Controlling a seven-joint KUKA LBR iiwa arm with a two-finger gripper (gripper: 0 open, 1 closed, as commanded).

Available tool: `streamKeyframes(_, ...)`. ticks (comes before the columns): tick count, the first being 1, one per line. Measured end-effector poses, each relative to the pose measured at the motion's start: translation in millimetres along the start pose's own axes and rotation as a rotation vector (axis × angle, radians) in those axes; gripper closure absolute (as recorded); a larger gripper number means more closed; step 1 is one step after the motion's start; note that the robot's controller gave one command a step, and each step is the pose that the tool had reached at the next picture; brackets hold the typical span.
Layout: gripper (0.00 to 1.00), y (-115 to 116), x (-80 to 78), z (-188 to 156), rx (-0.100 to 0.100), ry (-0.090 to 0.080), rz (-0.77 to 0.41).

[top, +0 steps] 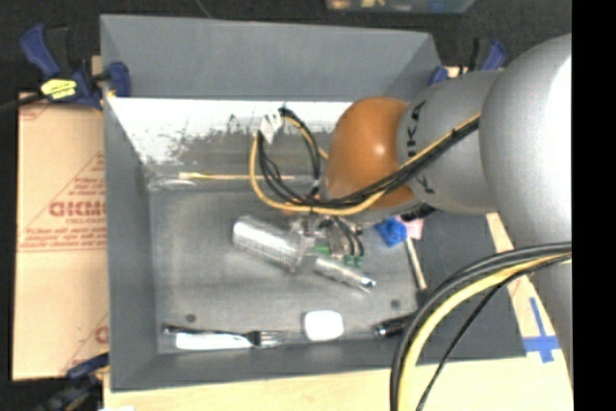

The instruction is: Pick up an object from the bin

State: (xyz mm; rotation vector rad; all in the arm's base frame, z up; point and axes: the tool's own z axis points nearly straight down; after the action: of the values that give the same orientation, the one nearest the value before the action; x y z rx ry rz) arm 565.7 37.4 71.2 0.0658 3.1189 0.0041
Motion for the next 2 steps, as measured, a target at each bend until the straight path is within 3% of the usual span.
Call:
streamKeyframes(1, 1.00, 0, 1.6, -29, 0.000, 0.007, 0.000)
streamKeyframes(2, 1.00, 0, -1.0, -61, 0.000, 0.001, -0.001)
